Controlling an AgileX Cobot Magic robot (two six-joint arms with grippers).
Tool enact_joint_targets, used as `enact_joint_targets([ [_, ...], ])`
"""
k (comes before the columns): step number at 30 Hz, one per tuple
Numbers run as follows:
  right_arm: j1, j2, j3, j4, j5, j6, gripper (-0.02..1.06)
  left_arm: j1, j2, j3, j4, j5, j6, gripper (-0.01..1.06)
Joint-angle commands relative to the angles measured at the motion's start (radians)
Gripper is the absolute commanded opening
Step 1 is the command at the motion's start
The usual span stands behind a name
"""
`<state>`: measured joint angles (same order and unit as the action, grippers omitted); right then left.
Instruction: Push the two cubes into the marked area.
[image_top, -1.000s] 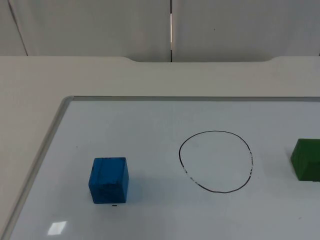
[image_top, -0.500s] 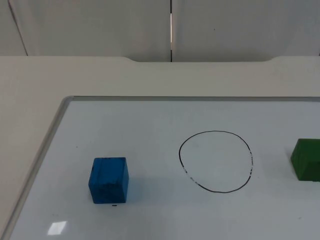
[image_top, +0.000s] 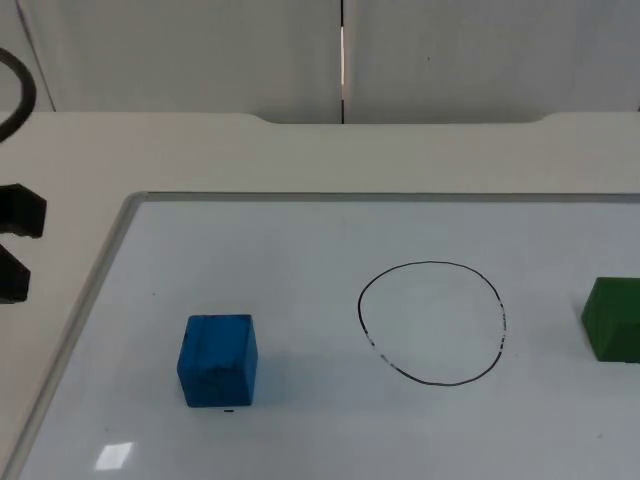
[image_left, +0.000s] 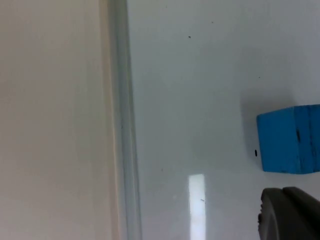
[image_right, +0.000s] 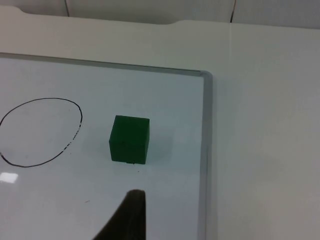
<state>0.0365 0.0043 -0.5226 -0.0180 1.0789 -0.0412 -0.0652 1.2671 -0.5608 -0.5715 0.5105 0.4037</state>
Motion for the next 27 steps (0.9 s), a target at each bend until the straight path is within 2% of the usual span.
enact_joint_targets([
  [1, -0.005, -0.004, 0.008, 0.002, -0.001, 0.0, 1.05, -0.064, 0.036, -0.005, -0.023, -0.069, 0.003, 0.0],
  [2, -0.005, -0.004, 0.008, 0.002, -0.001, 0.0, 1.05, -0.064, 0.036, -0.005, -0.023, -0.069, 0.003, 0.0],
  [5, -0.005, -0.004, 0.008, 0.002, -0.001, 0.0, 1.05, -0.132, 0.111, -0.005, -0.023, -0.13, -0.042, 0.0],
  [13, -0.005, -0.004, 0.008, 0.002, -0.001, 0.0, 1.05, -0.193, 0.24, -0.005, -0.057, -0.19, -0.044, 0.0],
  [17, -0.005, -0.004, 0.008, 0.002, -0.001, 0.0, 1.05, -0.236, 0.323, -0.005, -0.076, -0.268, -0.044, 0.0],
  [27, -0.005, -0.004, 0.008, 0.0, -0.001, 0.002, 1.05, -0.236, 0.463, -0.005, -0.099, -0.348, -0.045, 0.0],
])
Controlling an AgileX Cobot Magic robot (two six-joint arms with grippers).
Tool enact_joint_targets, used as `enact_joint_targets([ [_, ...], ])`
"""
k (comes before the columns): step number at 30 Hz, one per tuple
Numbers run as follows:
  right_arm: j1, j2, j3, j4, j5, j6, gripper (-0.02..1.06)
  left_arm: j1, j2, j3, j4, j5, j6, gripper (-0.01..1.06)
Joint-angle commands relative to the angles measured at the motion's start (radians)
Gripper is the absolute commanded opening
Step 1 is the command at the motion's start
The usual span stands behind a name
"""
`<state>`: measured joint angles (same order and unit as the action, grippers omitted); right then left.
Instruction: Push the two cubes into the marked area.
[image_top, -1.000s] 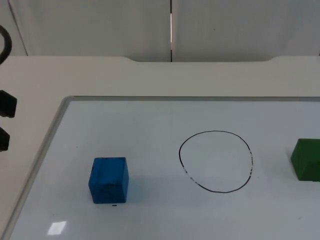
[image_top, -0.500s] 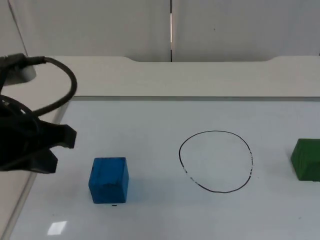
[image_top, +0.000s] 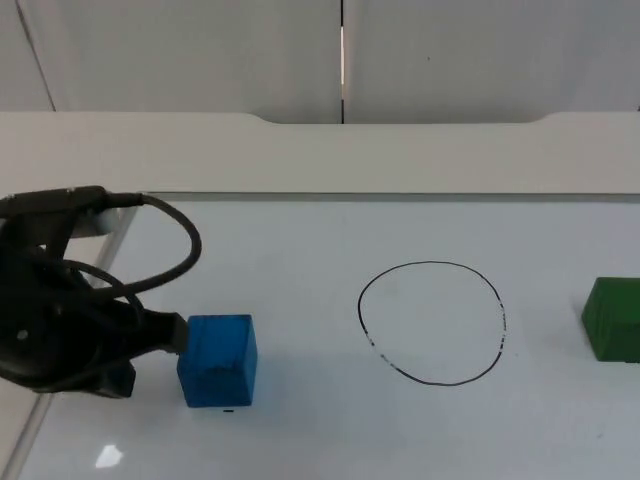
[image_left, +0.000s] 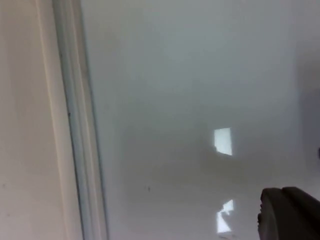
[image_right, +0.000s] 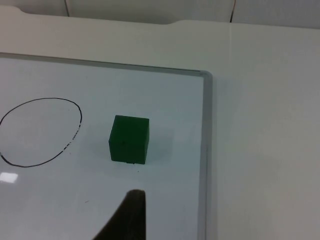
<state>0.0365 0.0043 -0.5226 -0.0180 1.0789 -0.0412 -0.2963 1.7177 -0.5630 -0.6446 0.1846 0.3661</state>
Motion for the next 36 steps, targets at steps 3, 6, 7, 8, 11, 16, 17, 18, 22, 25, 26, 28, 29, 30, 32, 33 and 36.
enact_joint_targets([
  [3, -0.005, -0.004, 0.008, -0.003, -0.001, 0.004, 1.05, -0.005, 0.049, -0.009, -0.047, -0.046, -0.008, 0.0],
  [6, -0.005, -0.004, 0.008, -0.003, -0.001, 0.004, 1.05, -0.005, 0.068, -0.024, -0.049, -0.044, -0.008, 0.0],
  [7, -0.005, -0.004, 0.008, -0.003, -0.001, 0.007, 1.05, -0.005, 0.076, -0.036, -0.053, -0.044, -0.008, 0.0],
  [8, -0.005, -0.004, 0.008, -0.003, -0.001, 0.007, 1.05, -0.005, 0.083, -0.044, -0.053, -0.044, -0.008, 0.0],
  [11, -0.005, -0.004, 0.008, -0.003, -0.001, 0.007, 1.05, -0.005, 0.095, -0.064, -0.053, -0.041, -0.008, 0.0],
  [16, -0.005, -0.004, 0.008, -0.003, -0.001, 0.007, 1.05, -0.012, 0.101, -0.08, -0.075, -0.035, -0.008, 0.0],
  [17, -0.005, -0.004, 0.008, -0.003, -0.001, 0.007, 1.05, -0.023, 0.101, -0.082, -0.078, -0.042, -0.008, 0.0],
  [18, -0.005, -0.004, 0.008, -0.003, -0.001, 0.007, 1.05, -0.036, 0.105, -0.082, -0.078, -0.047, -0.008, 0.0],
  [22, -0.005, -0.004, 0.008, -0.003, -0.001, 0.007, 1.05, -0.067, 0.121, -0.082, -0.092, -0.051, -0.008, 0.0],
  [25, -0.005, -0.004, 0.008, -0.003, -0.001, 0.007, 1.05, -0.088, 0.132, -0.082, -0.11, -0.06, -0.008, 0.0],
  [26, -0.005, -0.004, 0.008, -0.003, -0.001, 0.007, 1.05, -0.093, 0.136, -0.082, -0.115, -0.063, -0.008, 0.0],
  [28, -0.005, -0.004, 0.008, -0.003, -0.001, 0.007, 1.05, -0.116, 0.142, -0.082, -0.13, -0.07, -0.008, 0.0],
  [29, -0.005, -0.004, 0.008, -0.003, -0.001, 0.007, 1.05, -0.116, 0.142, -0.082, -0.13, -0.07, -0.008, 0.0],
  [30, -0.005, -0.004, 0.008, -0.003, -0.001, 0.007, 1.05, -0.135, 0.145, -0.082, -0.135, -0.08, -0.008, 0.0],
  [32, -0.005, -0.004, 0.008, -0.003, -0.001, 0.007, 1.05, -0.154, 0.145, -0.082, -0.149, -0.096, -0.008, 0.0],
  [33, -0.005, -0.004, 0.008, -0.003, -0.001, 0.007, 1.05, -0.165, 0.145, -0.082, -0.156, -0.099, -0.008, 0.0],
  [36, -0.005, -0.004, 0.008, -0.003, -0.001, 0.007, 1.05, -0.182, 0.145, -0.082, -0.156, -0.099, -0.008, 0.0],
])
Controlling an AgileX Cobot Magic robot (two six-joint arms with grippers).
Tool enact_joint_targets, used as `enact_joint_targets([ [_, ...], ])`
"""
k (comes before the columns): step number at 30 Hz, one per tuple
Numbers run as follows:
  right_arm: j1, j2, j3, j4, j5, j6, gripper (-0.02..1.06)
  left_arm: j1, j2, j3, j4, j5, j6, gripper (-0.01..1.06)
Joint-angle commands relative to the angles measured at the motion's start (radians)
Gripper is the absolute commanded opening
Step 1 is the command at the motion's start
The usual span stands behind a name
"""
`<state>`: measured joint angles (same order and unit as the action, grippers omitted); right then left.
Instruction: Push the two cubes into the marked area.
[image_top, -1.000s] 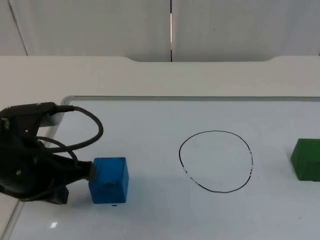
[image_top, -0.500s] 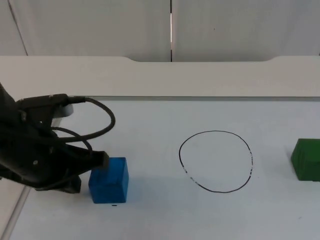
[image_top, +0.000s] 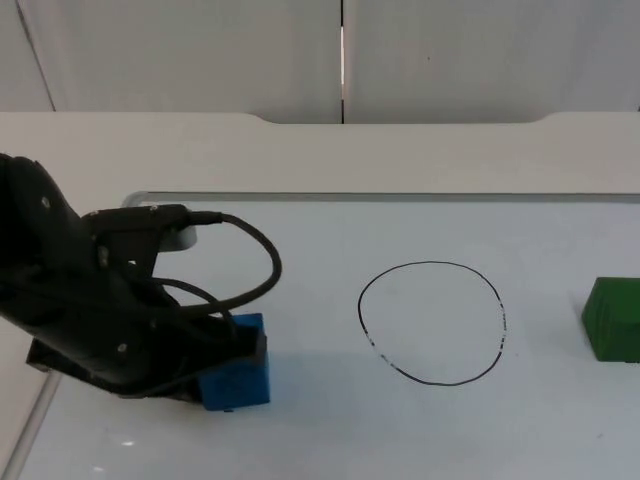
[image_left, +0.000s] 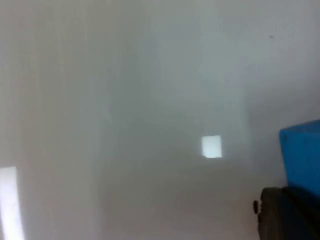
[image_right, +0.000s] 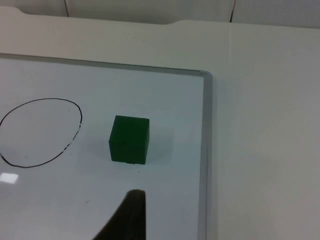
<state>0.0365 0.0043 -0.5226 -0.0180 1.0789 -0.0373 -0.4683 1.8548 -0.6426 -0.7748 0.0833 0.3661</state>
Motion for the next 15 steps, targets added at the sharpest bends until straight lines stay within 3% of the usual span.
enact_joint_targets([
  [1, -0.005, -0.004, 0.008, -0.003, -0.001, 0.003, 1.05, -0.017, 0.008, -0.002, -0.028, 0.006, -0.008, 0.0],
  [15, -0.005, -0.004, 0.008, -0.003, -0.001, 0.003, 1.05, -0.033, 0.008, -0.015, -0.046, -0.008, -0.004, 0.0],
])
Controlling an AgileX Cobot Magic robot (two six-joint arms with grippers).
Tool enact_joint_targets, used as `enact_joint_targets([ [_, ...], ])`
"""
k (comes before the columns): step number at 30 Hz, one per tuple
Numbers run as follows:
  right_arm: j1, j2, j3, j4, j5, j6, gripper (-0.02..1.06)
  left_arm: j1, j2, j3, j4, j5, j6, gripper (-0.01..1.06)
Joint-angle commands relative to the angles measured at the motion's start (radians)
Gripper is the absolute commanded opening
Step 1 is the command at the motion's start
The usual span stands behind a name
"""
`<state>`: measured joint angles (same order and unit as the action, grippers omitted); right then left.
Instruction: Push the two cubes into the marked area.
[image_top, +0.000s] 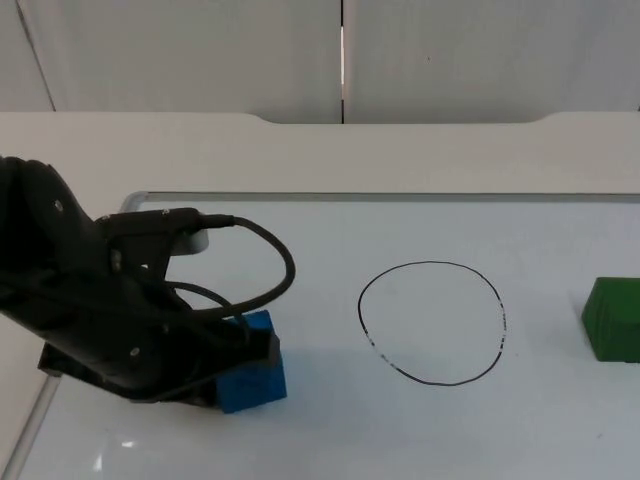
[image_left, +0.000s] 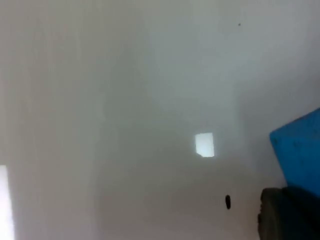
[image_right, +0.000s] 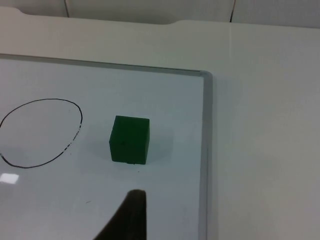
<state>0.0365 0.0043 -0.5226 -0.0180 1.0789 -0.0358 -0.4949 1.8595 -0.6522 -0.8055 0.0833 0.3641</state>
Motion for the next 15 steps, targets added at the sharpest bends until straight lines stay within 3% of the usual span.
enact_joint_targets([
  [1, -0.005, -0.004, 0.008, -0.003, -0.001, 0.001, 1.05, -0.006, 0.004, -0.013, -0.015, -0.011, -0.002, 0.0],
  [15, -0.005, -0.004, 0.008, -0.003, -0.001, 0.001, 1.05, -0.006, 0.005, -0.063, -0.015, 0.037, -0.002, 0.0],
])
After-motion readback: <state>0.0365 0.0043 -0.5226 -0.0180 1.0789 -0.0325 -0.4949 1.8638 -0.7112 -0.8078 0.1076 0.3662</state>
